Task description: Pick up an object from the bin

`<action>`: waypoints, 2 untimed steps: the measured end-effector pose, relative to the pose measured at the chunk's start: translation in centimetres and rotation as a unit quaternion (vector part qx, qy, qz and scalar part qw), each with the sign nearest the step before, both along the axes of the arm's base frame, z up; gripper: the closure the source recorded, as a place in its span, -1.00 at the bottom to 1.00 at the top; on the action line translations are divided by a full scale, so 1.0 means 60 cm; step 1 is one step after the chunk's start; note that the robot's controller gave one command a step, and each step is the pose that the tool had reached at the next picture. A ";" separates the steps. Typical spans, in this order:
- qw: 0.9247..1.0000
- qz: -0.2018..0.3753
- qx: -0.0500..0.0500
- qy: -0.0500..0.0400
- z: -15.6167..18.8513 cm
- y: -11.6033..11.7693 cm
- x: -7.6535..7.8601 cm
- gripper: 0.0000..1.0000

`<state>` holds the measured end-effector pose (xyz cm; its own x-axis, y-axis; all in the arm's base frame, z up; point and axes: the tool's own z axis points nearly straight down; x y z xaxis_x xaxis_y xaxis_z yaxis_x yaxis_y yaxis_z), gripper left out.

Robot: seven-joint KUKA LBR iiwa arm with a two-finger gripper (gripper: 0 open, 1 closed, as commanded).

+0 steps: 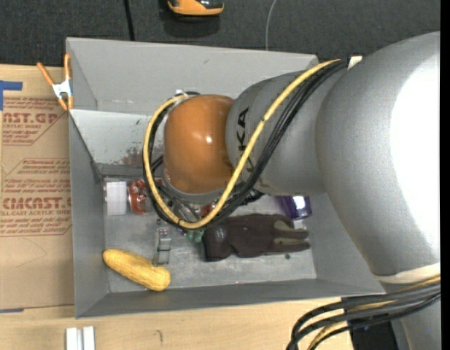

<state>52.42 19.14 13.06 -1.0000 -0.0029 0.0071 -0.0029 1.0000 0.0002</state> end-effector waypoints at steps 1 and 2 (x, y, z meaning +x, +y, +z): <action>1.000 -0.001 0.001 -0.004 0.007 -0.001 0.004 -1.00; 1.000 0.006 0.000 -0.003 -0.075 -0.035 -0.073 1.00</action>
Offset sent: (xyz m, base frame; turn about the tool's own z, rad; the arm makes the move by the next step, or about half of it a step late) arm -0.0441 -0.0213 -0.0466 -0.0121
